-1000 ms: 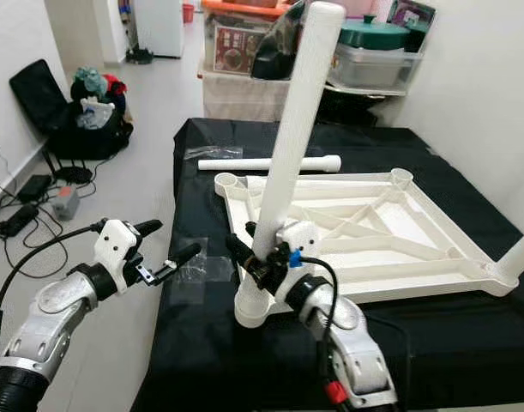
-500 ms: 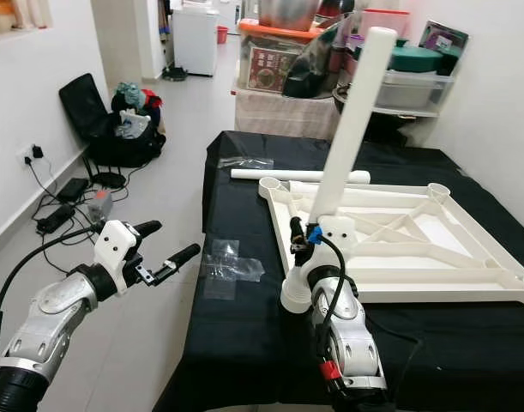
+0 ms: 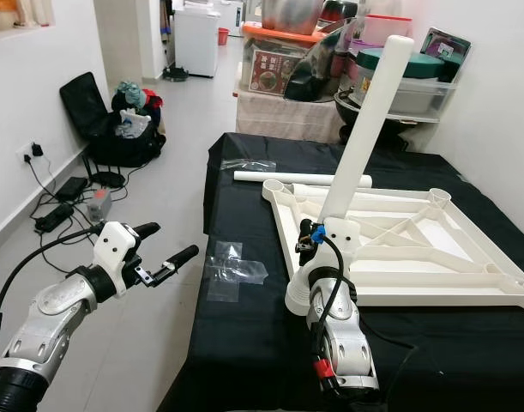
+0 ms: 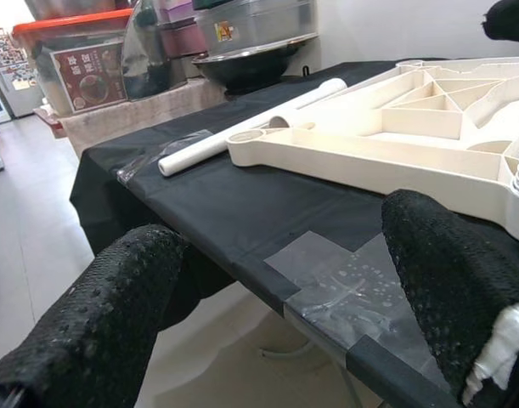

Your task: Building children table

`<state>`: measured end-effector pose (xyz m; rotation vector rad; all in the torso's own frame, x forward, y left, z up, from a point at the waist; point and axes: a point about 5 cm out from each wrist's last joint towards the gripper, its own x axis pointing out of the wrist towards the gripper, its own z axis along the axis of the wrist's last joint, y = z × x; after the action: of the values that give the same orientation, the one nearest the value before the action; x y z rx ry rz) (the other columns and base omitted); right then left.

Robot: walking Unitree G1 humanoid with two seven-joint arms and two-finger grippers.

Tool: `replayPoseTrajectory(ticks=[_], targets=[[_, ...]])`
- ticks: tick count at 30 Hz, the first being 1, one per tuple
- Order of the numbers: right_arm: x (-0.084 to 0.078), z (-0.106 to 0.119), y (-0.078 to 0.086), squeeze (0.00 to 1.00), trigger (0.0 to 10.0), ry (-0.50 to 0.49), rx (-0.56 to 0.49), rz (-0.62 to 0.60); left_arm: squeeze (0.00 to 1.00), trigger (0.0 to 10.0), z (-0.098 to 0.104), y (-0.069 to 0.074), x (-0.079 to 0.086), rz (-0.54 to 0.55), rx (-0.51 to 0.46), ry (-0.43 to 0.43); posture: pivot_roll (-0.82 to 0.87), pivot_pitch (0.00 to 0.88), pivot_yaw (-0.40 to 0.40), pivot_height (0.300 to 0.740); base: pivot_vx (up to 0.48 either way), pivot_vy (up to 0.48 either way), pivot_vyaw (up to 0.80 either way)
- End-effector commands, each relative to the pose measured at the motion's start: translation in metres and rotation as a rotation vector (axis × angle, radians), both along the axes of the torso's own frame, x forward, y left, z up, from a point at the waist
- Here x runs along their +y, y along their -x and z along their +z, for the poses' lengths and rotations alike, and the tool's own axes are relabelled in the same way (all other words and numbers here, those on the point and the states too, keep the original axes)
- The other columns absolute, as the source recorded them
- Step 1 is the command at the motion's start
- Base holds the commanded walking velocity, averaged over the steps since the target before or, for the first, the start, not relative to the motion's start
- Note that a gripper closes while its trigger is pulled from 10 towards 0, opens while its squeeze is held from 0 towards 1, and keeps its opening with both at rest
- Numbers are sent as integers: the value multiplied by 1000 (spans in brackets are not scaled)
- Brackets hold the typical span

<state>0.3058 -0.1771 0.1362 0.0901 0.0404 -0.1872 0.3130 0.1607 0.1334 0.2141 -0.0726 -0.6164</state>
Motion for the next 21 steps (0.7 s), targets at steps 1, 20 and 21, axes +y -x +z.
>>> replayPoseTrajectory(ticks=[1,20,21], targets=[[-20,-34,11,635,10000,-14,155,-103,0,10000,1,-1,1,0,-8,-8,43,0,-75,740,0,0,0],[-36,0,1,0,10000,11,-3,20,0,10000,1,-2,3,-2,-7,-14,42,0,-72,740,0,0,0],[-37,2,0,0,10000,14,-13,26,0,10000,1,-2,3,-1,-7,-14,41,0,-71,740,0,0,0]])
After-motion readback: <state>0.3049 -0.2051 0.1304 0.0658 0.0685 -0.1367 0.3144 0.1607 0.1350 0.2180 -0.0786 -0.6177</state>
